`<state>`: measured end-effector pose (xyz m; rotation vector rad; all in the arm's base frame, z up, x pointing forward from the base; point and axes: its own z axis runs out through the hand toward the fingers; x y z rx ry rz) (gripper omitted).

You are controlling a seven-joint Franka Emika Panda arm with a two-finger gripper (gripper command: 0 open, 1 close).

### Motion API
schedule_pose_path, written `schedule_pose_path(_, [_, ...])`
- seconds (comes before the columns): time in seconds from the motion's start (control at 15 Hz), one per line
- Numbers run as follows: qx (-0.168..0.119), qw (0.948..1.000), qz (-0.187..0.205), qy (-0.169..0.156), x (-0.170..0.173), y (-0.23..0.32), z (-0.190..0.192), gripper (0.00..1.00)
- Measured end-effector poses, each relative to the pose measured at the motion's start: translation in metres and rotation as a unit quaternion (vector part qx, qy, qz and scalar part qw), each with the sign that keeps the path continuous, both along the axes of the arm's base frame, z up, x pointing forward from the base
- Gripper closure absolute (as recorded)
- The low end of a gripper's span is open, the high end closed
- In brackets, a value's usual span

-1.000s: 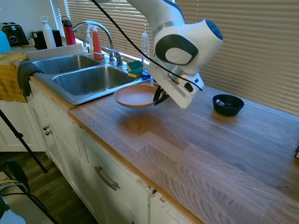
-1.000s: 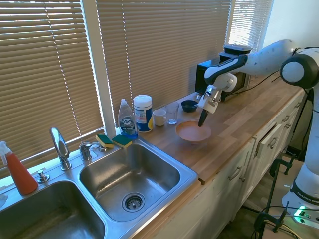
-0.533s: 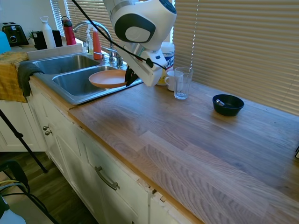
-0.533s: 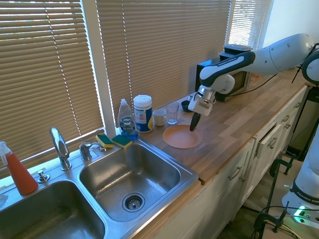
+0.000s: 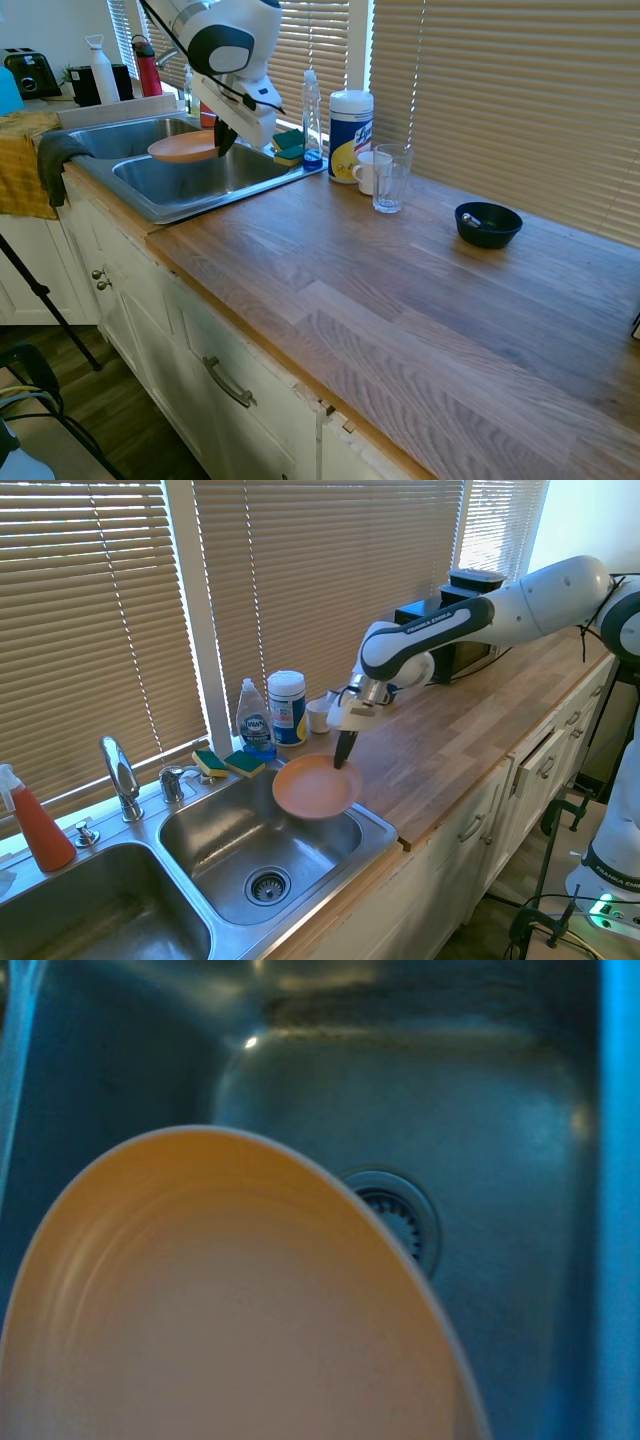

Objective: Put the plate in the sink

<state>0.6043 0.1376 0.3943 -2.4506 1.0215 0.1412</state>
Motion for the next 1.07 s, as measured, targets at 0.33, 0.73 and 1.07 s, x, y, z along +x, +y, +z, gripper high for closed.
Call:
schedule_pose_path(0.33, [-0.031, 0.9994, 0.007, 0.014, 0.066, 0.082, -0.062, 1.0])
schedule_pose_path(0.73, [-0.061, 0.9974, -0.004, 0.039, 0.105, 0.104, -0.143, 1.0])
schedule_pose_path(1.07, [-0.065, 0.9967, -0.005, 0.048, 0.11, 0.11, -0.154, 0.0])
